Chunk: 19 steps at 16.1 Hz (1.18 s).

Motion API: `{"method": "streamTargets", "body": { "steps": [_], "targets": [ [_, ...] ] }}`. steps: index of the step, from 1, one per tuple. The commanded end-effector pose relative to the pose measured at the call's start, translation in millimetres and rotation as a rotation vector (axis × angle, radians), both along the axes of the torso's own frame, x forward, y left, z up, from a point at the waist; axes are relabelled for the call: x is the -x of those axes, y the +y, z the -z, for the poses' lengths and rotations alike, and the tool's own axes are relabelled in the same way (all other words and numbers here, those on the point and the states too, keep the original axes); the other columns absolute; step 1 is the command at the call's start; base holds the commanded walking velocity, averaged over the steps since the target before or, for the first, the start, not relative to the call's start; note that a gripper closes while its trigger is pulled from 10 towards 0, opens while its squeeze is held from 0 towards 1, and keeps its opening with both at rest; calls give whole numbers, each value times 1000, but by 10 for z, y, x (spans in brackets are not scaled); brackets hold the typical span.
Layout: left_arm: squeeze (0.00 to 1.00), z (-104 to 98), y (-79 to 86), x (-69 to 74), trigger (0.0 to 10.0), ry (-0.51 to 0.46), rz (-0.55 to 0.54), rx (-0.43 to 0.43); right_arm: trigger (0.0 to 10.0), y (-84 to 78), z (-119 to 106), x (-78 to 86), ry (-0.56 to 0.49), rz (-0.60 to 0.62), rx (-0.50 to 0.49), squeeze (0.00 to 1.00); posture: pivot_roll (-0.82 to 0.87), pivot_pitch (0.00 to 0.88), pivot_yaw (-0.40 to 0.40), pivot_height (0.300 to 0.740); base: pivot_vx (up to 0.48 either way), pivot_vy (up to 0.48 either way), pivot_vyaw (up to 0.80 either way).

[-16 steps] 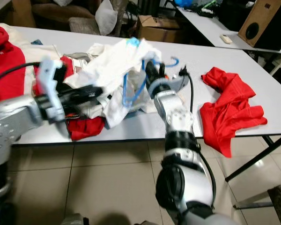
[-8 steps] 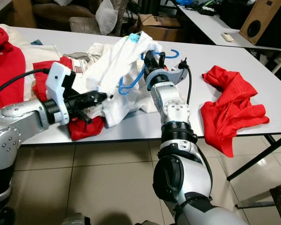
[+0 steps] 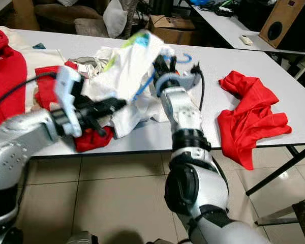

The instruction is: Hang hanger

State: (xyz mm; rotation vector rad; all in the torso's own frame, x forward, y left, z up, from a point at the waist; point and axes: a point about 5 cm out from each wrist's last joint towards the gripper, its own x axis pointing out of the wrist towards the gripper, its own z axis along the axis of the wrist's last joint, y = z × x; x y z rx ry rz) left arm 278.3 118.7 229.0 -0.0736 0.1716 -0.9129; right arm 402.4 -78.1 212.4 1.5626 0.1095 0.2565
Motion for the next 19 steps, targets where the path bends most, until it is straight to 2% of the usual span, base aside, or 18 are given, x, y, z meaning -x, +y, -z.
{"method": "streamTargets", "body": {
  "steps": [1,3,5,7,8,9,11,12,13,15,18,19],
  "targets": [
    [0,17,-53,21,0,-2,20,0,10000,59,-107,-6,-37,-3,-6,0,54,0,-129,740,0,0,0],
    [0,114,109,-124,0,-48,-133,-131,10000,86,-145,10,-62,-37,-13,0,55,0,-134,740,0,0,0],
    [0,241,340,-267,0,-70,-307,-262,10000,64,-161,34,-83,-68,-52,0,46,0,-132,740,0,0,0],
    [0,255,428,-324,0,-99,-382,-297,10000,47,-169,51,-102,-86,-57,0,41,0,-131,740,0,0,0],
    [0,86,563,-443,0,-195,-544,-211,10000,11,-136,138,-169,-157,55,0,38,0,-133,740,0,0,0],
    [0,-80,601,-480,0,-255,-590,-115,10000,-34,-58,203,-187,-189,131,0,36,0,-133,740,0,0,0],
    [0,-314,629,-508,0,-329,-613,11,10000,-131,81,292,-187,-224,225,0,33,0,-132,740,0,0,0],
    [0,-501,645,-518,0,-370,-612,96,10000,-246,221,388,-180,-258,332,0,29,0,-130,740,0,0,0],
    [0,-553,649,-520,0,-382,-611,118,10000,-279,263,421,-176,-270,363,0,29,0,-130,740,0,0,0],
    [0,-732,667,-527,0,-436,-604,189,10000,-448,418,575,-164,-309,453,0,19,0,-119,740,0,0,0],
    [0,-985,610,-562,0,-505,-567,246,10000,-688,639,963,-211,-502,722,0,10,0,-105,740,0,0,0],
    [0,-1012,590,-584,0,-507,-559,245,10000,-787,689,1057,-214,-541,771,0,8,0,-97,740,0,0,0]
  ]
}}
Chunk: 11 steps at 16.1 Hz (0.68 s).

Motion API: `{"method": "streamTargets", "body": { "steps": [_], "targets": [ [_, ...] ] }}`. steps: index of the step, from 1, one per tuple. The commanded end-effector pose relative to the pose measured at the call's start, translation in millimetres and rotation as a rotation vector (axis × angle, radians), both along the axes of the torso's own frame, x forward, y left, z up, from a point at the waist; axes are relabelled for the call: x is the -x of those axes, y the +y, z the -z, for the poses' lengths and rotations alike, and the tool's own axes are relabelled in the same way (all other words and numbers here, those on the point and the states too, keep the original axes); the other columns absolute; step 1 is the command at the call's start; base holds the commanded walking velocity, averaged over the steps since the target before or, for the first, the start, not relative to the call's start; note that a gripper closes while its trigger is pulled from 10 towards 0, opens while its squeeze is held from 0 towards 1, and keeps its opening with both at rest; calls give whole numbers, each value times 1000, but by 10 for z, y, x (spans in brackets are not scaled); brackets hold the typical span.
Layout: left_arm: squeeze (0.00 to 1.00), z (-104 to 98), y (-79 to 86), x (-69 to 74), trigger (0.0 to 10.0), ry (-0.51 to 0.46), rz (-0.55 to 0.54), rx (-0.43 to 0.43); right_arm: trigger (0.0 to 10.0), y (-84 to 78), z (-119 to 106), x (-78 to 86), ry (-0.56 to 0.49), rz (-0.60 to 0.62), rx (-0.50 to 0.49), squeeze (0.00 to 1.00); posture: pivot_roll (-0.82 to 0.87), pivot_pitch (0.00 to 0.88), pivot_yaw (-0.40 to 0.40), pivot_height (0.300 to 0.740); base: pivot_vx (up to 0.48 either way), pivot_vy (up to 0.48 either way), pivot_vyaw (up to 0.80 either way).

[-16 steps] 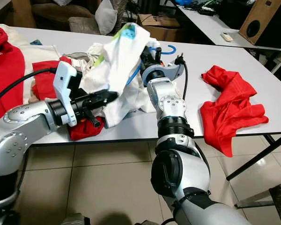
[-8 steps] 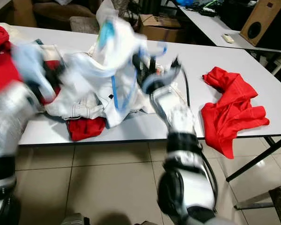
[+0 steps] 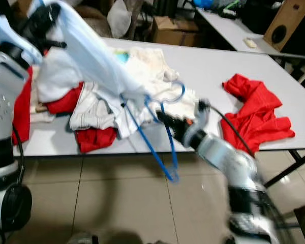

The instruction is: Hang hanger

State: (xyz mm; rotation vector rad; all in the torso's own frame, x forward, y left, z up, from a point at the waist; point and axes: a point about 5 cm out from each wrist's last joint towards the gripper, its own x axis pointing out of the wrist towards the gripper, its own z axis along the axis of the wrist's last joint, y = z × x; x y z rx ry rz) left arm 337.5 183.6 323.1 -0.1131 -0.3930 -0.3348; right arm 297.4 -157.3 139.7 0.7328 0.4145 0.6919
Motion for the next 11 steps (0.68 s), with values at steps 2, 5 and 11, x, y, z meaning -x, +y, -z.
{"method": "streamTargets", "body": {
  "steps": [2,5,11],
  "targets": [
    [0,-93,-85,-43,0,-26,33,-26,10000,-172,16,216,-48,-132,159,0,5,0,-89,740,0,0,0],
    [0,8,-121,-122,0,18,22,-98,10000,-305,-52,517,-170,-348,312,0,-3,0,-73,740,0,0,0],
    [0,274,-192,-80,0,45,26,-353,10000,-166,-462,468,-498,-267,273,0,2,0,-76,740,0,0,0]
  ]
}}
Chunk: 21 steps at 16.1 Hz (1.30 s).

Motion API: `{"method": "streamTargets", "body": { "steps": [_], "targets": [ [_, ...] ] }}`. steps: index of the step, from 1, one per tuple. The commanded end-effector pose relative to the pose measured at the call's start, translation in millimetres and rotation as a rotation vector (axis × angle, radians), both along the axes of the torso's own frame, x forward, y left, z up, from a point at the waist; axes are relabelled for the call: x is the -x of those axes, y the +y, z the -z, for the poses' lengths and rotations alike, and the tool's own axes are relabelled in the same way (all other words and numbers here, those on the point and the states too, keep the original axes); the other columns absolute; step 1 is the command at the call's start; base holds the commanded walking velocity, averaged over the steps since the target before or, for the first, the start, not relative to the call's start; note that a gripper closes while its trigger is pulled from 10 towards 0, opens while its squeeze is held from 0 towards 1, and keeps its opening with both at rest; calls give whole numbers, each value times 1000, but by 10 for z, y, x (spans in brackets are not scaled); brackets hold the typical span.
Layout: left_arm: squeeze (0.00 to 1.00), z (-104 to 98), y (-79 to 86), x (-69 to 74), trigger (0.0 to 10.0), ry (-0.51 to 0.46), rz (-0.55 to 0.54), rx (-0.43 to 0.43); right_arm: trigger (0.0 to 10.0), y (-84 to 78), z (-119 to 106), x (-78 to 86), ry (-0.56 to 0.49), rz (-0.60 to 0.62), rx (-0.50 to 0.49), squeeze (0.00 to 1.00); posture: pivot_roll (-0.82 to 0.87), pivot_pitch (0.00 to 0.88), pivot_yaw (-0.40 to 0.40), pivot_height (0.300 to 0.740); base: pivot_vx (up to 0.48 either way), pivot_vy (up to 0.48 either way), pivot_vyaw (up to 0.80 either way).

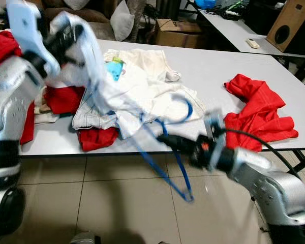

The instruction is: Hang hanger

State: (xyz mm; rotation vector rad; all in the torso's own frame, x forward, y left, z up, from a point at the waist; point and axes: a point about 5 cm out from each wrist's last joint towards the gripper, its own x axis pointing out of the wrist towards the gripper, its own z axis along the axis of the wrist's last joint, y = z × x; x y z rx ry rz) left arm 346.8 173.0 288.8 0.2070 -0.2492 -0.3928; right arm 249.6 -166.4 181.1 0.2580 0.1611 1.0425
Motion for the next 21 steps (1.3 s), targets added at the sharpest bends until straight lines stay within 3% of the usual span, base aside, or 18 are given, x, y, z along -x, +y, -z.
{"method": "streamTargets", "body": {
  "steps": [1,2,6,10,13,18,21],
  "targets": [
    [0,-1,-82,53,0,-31,32,-118,10000,1,-87,-74,-77,70,28,0,6,0,-78,740,0,0,0],
    [0,30,-81,84,0,-24,35,-163,10000,72,-100,-114,-114,93,58,0,10,0,-81,740,0,0,0],
    [0,-29,-113,142,0,-31,63,-164,10000,221,-70,-156,-181,104,141,0,18,0,-89,740,0,0,0],
    [0,-24,-159,168,0,-19,91,-164,10000,266,-42,-222,-204,137,184,0,21,0,-90,740,0,0,0],
    [0,-26,-165,207,0,1,111,-160,10000,334,4,-331,-223,212,278,0,22,0,-93,740,0,0,0],
    [0,-55,-327,288,0,2,212,-141,10000,649,27,-299,-181,128,254,0,22,0,-99,740,0,0,0],
    [0,64,-271,273,0,22,162,-289,10000,704,-111,-283,-202,92,239,0,22,0,-99,740,0,0,0]
  ]
}}
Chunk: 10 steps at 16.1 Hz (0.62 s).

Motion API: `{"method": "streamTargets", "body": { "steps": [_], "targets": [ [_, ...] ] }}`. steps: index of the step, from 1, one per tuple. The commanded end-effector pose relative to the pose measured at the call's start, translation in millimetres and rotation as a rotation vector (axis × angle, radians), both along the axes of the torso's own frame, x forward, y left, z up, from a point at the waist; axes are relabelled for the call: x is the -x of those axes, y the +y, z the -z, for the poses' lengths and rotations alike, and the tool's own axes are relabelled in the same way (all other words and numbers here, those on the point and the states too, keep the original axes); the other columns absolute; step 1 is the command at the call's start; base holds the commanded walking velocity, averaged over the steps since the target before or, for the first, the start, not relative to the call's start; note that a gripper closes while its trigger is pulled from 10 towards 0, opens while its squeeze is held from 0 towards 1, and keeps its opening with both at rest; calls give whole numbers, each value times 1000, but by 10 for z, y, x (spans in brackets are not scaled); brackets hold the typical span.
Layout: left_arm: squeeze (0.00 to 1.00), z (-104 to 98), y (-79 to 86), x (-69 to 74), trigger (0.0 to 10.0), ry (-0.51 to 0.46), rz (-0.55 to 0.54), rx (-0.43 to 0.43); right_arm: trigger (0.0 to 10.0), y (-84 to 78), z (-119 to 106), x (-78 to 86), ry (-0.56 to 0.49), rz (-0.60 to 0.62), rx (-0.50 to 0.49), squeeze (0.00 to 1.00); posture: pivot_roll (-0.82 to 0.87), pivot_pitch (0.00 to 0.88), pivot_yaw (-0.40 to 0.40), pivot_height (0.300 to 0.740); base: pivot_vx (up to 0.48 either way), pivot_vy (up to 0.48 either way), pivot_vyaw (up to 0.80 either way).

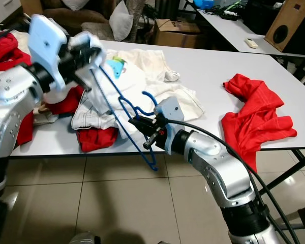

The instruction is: Hang hanger

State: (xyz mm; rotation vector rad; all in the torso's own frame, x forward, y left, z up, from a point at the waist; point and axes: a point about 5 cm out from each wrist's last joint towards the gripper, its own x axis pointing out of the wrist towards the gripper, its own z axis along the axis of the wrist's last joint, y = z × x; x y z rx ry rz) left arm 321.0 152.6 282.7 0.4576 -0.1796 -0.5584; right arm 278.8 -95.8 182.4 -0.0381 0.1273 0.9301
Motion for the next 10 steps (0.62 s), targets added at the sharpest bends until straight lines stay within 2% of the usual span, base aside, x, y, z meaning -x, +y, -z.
{"method": "streamTargets", "body": {
  "steps": [1,2,3,4,5,6,7,9,10],
  "targets": [
    [0,64,-28,1,0,-2,6,-84,10000,11,-230,-18,-49,3,-54,0,22,0,-100,740,0,0,0],
    [0,104,4,-9,0,-6,-14,-137,10000,20,-283,-23,-44,5,-77,0,22,0,-100,740,0,0,0],
    [0,115,29,-17,0,-11,-30,-140,10000,15,-264,-24,-30,10,-46,0,22,0,-100,740,0,0,0],
    [0,68,23,-17,0,-20,-28,-99,10000,-17,-156,-29,8,24,24,0,17,0,-101,740,0,0,0],
    [0,-31,9,-6,0,-37,-14,-16,10000,-106,49,-37,78,66,144,0,17,0,-101,740,0,0,0],
    [0,-130,13,13,0,-55,10,46,10000,-284,216,-80,114,163,272,0,20,0,-108,740,0,0,0],
    [0,-147,17,17,0,-57,16,59,10000,-324,226,-98,117,192,280,0,20,0,-108,740,0,0,0],
    [0,-206,45,31,0,-63,25,111,10000,-507,159,-226,86,345,272,0,18,0,-109,740,0,0,0],
    [0,-229,78,45,0,-62,24,123,10000,-705,62,-326,27,459,285,0,18,0,-109,740,0,0,0]
  ]
}}
